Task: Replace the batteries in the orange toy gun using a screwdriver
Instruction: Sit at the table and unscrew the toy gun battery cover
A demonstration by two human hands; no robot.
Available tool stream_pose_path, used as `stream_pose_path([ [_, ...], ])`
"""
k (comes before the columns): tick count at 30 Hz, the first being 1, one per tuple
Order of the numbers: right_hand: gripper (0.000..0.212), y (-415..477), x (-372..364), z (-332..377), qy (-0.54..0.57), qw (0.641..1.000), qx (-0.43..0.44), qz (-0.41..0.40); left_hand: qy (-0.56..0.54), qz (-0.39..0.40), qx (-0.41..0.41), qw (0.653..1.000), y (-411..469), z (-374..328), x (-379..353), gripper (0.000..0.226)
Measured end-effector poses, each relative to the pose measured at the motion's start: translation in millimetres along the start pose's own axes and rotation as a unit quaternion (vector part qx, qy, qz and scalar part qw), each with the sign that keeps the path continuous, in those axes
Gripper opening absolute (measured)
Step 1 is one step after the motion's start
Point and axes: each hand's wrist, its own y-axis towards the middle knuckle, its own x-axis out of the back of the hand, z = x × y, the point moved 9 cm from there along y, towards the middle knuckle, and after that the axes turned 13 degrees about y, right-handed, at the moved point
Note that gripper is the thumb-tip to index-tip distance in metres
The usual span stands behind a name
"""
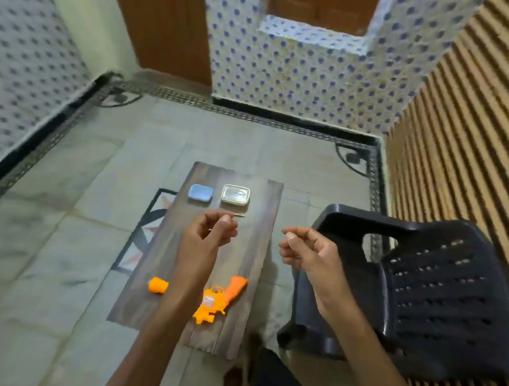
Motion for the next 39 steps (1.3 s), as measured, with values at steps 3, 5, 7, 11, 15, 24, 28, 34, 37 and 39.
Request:
stream_pose_path([
  [3, 0.017, 45, -30, -10, -0.009, 0.997, -0.035, 0.07, -0.016, -0.082, 0.032, 0.996, 12, 11, 29, 0.016],
  [5, 0.017, 69, -53, -18, -0.014, 0.992, -0.052, 0.117, -0.015, -0.134, 0.041, 0.99, 16, 17, 46, 0.014],
  [7, 0.018, 85, -75, -23, -0.026, 0.984, -0.066, 0.164, -0.013, -0.171, 0.047, 0.984, 15, 21, 57, 0.012],
  [11, 0.02, 104, -128, -40, -0.063, 0.953, -0.117, 0.274, -0.012, -0.259, 0.086, 0.962, 7, 41, 73, 0.011],
  [15, 0.016, 104, -154, -47, -0.092, 0.924, -0.141, 0.343, -0.047, -0.335, 0.14, 0.93, -15, 63, 81, 0.012],
  [24, 0.017, 83, -175, -58, -0.144, 0.876, -0.145, 0.437, -0.085, -0.406, 0.15, 0.897, -51, 72, 71, 0.013],
  [28, 0.015, 91, -183, -62, -0.152, 0.867, -0.148, 0.451, -0.095, -0.414, 0.152, 0.893, -43, 72, 64, 0.013],
  [34, 0.016, 140, -206, -60, -0.175, 0.843, -0.151, 0.485, -0.1, -0.447, 0.161, 0.874, -3, 63, 61, 0.012],
  [37, 0.015, 172, -223, -55, -0.182, 0.823, -0.162, 0.513, -0.088, -0.47, 0.168, 0.862, 28, 52, 60, 0.013],
  [39, 0.015, 191, -235, -49, -0.179, 0.811, -0.178, 0.528, -0.091, -0.495, 0.177, 0.846, 46, 45, 58, 0.013],
])
